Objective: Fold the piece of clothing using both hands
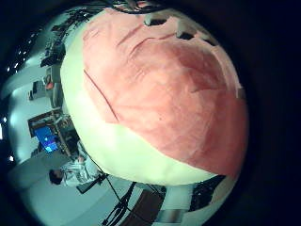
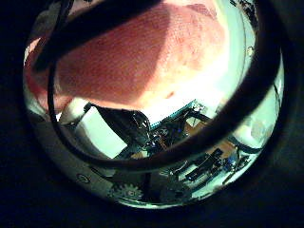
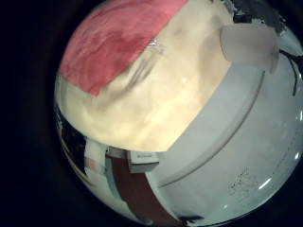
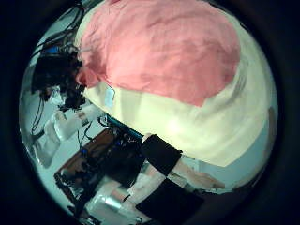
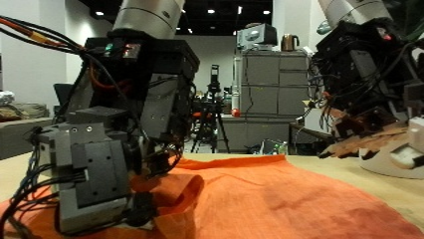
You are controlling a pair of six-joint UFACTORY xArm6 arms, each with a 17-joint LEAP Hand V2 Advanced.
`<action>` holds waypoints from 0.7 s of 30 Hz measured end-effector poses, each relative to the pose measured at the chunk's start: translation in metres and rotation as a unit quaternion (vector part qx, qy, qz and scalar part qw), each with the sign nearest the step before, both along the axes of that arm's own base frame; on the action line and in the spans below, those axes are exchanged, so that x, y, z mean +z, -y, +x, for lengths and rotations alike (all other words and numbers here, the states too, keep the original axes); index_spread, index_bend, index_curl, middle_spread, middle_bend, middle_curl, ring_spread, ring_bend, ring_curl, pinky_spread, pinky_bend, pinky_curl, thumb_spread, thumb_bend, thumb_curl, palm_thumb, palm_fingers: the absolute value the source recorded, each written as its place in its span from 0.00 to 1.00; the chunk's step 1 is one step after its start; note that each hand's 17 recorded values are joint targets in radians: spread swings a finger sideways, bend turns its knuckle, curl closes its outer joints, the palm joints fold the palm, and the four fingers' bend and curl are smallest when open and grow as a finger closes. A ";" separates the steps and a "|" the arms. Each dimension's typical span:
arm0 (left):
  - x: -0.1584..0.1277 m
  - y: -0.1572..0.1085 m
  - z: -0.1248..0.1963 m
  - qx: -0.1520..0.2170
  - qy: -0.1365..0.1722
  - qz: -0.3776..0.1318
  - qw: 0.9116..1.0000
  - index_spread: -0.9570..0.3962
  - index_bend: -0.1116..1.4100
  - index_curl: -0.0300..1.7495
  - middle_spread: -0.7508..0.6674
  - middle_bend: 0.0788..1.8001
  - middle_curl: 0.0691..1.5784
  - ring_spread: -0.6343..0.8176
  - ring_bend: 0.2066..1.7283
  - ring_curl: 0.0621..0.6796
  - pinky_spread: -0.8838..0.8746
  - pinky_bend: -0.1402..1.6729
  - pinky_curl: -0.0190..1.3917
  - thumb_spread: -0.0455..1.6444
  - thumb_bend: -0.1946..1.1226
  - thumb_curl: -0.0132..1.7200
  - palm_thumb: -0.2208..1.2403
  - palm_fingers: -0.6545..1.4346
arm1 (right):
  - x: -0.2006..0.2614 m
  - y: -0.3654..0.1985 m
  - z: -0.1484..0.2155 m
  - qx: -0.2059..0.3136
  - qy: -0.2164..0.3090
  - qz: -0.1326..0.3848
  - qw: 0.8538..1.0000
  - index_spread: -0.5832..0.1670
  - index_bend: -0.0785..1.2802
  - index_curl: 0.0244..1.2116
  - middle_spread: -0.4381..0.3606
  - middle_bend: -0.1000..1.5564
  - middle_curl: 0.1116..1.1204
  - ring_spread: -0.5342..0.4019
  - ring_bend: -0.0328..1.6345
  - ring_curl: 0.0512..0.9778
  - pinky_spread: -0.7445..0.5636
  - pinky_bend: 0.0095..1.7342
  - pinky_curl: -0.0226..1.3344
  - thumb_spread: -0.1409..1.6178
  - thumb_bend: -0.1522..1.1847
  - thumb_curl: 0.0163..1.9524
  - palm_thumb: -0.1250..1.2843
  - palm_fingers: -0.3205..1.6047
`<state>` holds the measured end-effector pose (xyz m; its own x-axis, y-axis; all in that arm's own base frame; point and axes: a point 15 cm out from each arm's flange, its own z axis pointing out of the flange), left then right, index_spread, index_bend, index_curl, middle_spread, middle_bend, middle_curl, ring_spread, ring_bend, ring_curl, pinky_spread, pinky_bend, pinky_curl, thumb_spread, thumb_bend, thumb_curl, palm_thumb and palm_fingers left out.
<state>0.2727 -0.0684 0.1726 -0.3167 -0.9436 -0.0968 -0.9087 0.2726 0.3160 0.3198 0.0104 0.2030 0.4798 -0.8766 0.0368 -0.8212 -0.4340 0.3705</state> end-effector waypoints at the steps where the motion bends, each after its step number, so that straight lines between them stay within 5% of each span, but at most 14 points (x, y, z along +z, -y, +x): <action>1: 0.000 -0.001 0.000 0.002 -0.001 -0.001 1.000 0.39 0.99 0.41 0.44 0.21 0.26 0.57 0.12 0.19 0.66 0.16 0.10 0.85 0.15 0.19 0.62 0.50 | -0.004 0.000 -0.003 0.002 -0.003 -0.001 1.000 0.39 0.17 0.20 0.53 0.22 0.24 0.60 0.25 0.24 0.68 0.20 0.24 0.66 0.10 0.14 0.36 0.29; 21: 0.007 -0.004 0.003 0.004 0.003 -0.005 1.000 0.39 0.98 0.40 0.44 0.21 0.27 0.57 0.14 0.20 0.66 0.17 0.11 0.85 0.14 0.19 0.62 0.50 | -0.055 -0.017 -0.013 0.032 -0.043 -0.021 0.998 0.43 0.18 0.22 0.53 0.20 0.24 0.63 0.24 0.23 0.69 0.18 0.23 0.61 0.09 0.15 0.43 0.29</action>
